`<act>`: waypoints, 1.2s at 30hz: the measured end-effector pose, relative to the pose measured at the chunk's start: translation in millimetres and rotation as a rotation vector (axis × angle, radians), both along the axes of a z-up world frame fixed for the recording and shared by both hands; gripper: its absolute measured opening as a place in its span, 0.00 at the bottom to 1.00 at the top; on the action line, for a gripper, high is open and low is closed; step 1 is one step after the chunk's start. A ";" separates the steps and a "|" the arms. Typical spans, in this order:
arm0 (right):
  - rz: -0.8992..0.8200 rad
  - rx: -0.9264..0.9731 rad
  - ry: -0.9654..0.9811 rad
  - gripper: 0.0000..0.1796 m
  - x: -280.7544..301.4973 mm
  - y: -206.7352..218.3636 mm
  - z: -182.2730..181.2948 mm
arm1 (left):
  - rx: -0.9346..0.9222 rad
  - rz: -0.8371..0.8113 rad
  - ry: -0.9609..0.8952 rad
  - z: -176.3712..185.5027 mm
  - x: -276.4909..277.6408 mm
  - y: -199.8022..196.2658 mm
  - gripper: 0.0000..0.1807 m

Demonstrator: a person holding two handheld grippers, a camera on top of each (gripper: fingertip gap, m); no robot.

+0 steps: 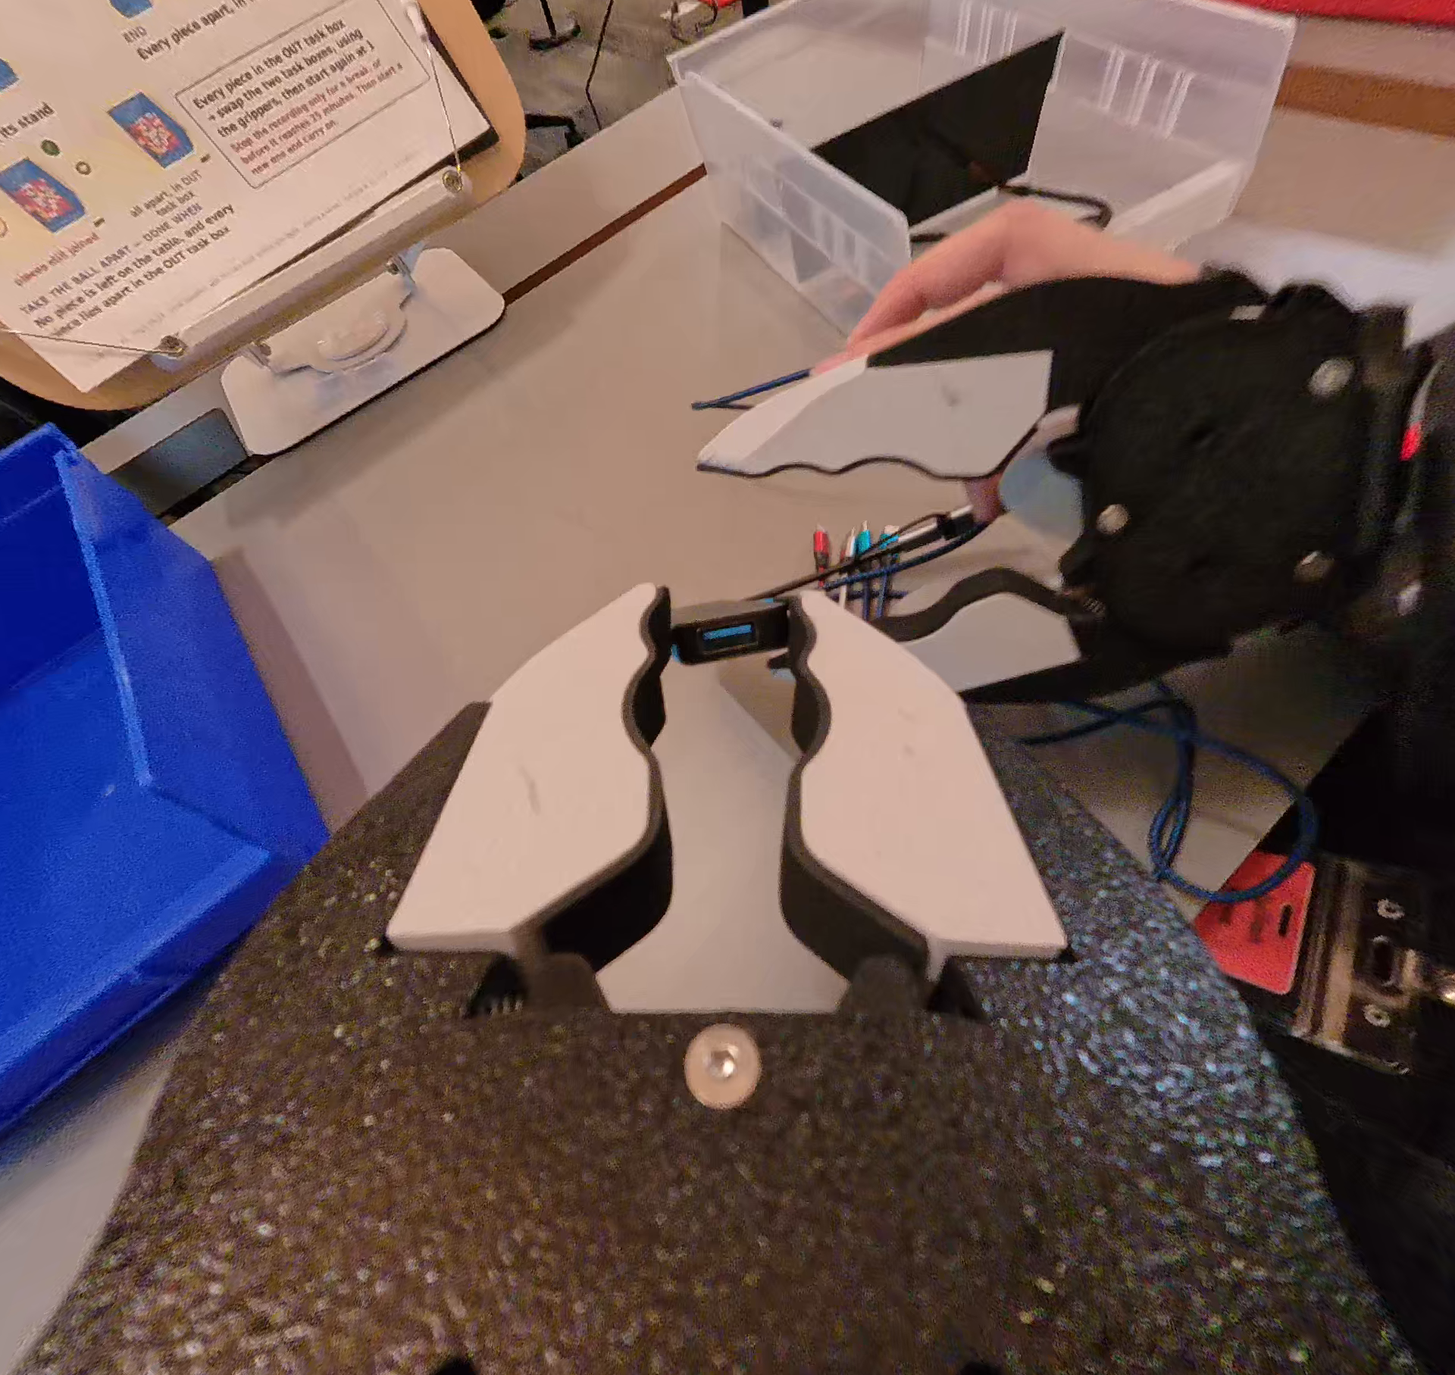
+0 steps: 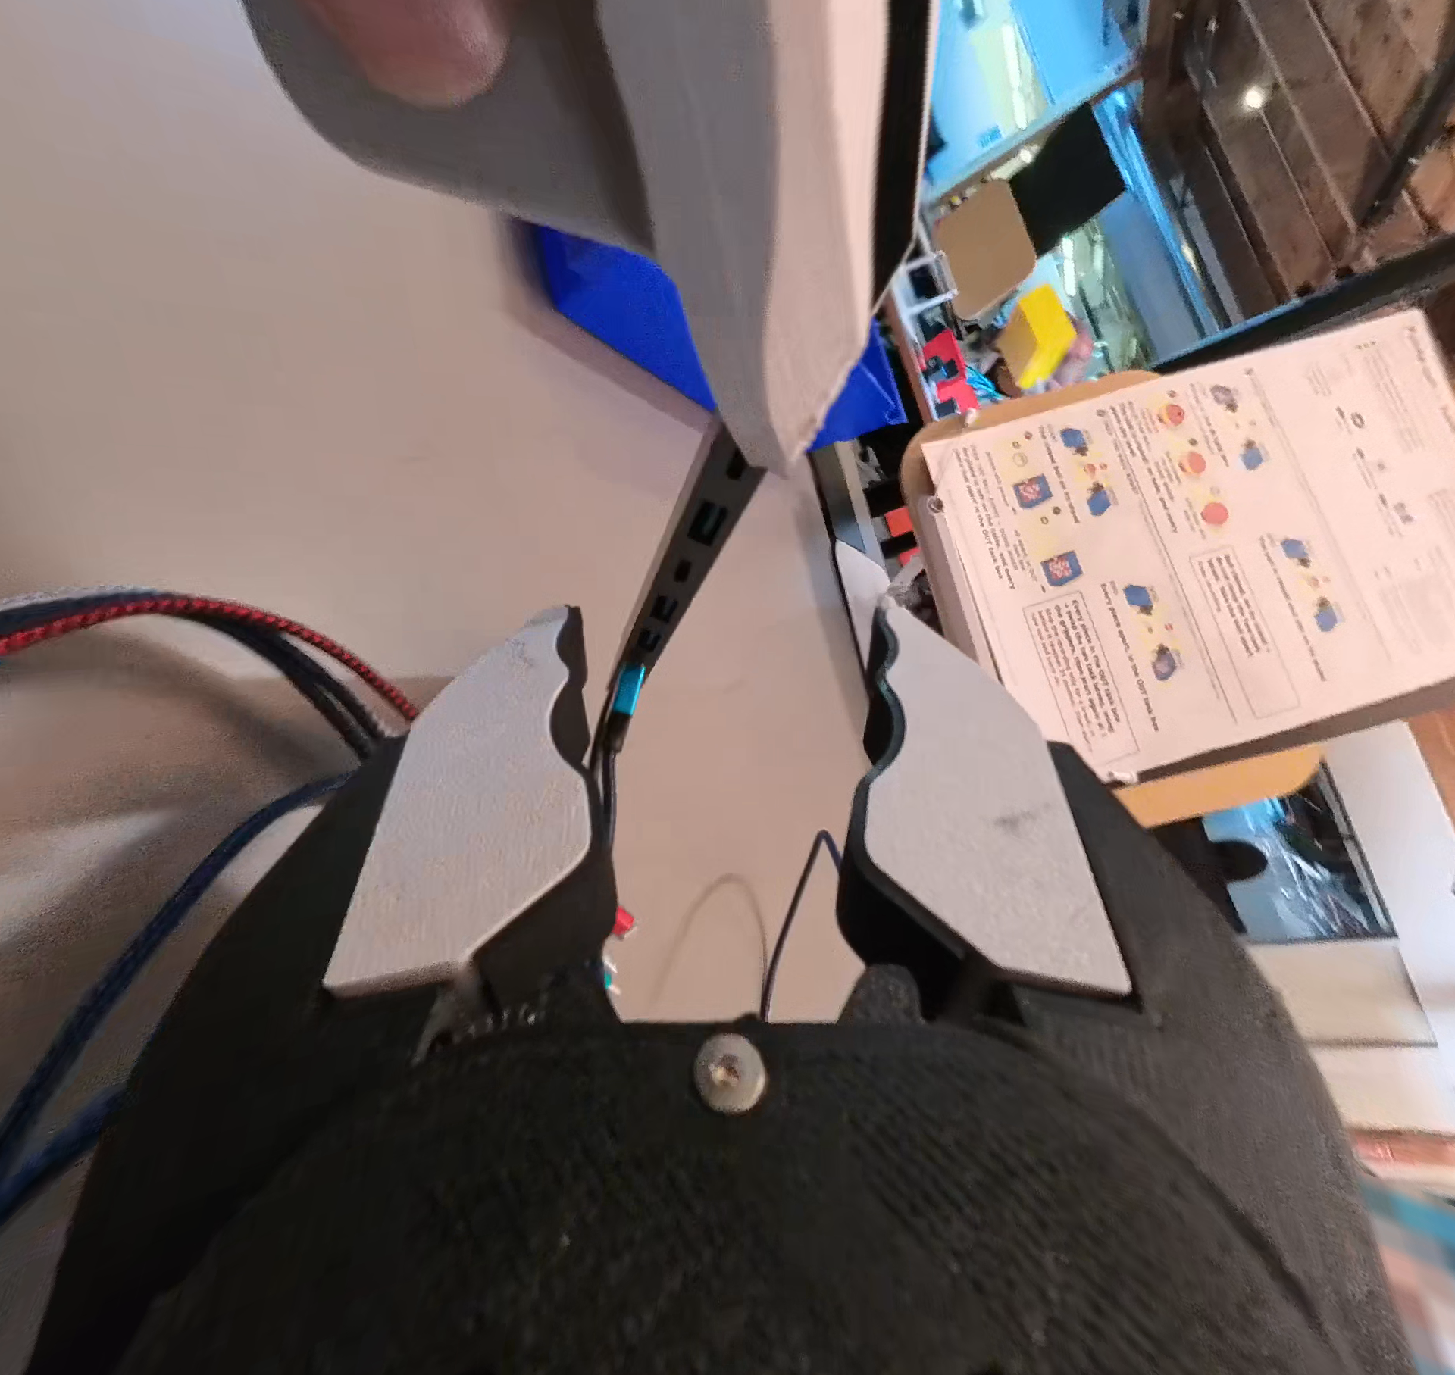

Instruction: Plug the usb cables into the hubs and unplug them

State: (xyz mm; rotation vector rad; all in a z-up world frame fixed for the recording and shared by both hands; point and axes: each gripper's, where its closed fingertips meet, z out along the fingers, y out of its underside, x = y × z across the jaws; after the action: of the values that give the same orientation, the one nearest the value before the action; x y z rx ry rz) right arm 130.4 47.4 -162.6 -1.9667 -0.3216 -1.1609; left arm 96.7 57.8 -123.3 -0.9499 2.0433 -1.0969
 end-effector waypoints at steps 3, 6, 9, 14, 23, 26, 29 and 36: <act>-0.034 0.037 -0.021 0.30 2.4 3.3 -0.4 | -0.026 -0.019 0.001 6.2 1.8 -10.0 0.15; -0.042 0.061 -0.091 0.09 4.6 -3.5 7.3 | -0.011 -0.039 -0.031 15.8 0.9 -18.6 0.15; -0.049 0.109 -0.098 0.07 8.1 -14.5 18.2 | 0.009 -0.057 -0.048 19.0 -2.9 -23.0 0.15; -0.157 0.048 -0.349 0.06 18.2 -35.8 42.2 | -0.005 -0.041 -0.062 18.8 -6.8 -20.7 0.23; -0.018 0.001 -0.709 0.06 -14.9 -26.2 62.0 | -0.451 -0.394 0.427 22.5 -47.0 -16.0 0.35; 0.042 -0.054 -0.809 0.06 -26.7 -18.1 59.6 | -0.616 -0.482 0.660 18.3 -56.1 -19.1 0.29; 0.089 -0.080 -0.840 0.06 -34.9 -12.6 55.0 | -0.738 -0.567 0.854 14.9 -63.2 -24.5 0.27; 0.126 -0.113 -0.814 0.06 -33.9 -10.7 47.2 | -0.828 -0.570 1.007 -4.8 -52.9 -39.0 0.10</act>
State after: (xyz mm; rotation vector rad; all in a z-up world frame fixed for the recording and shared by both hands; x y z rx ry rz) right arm 96.6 36.6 -115.4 -1.4437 -0.9261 -1.8454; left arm 43.8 18.8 -128.1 -1.5940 2.7919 -2.1953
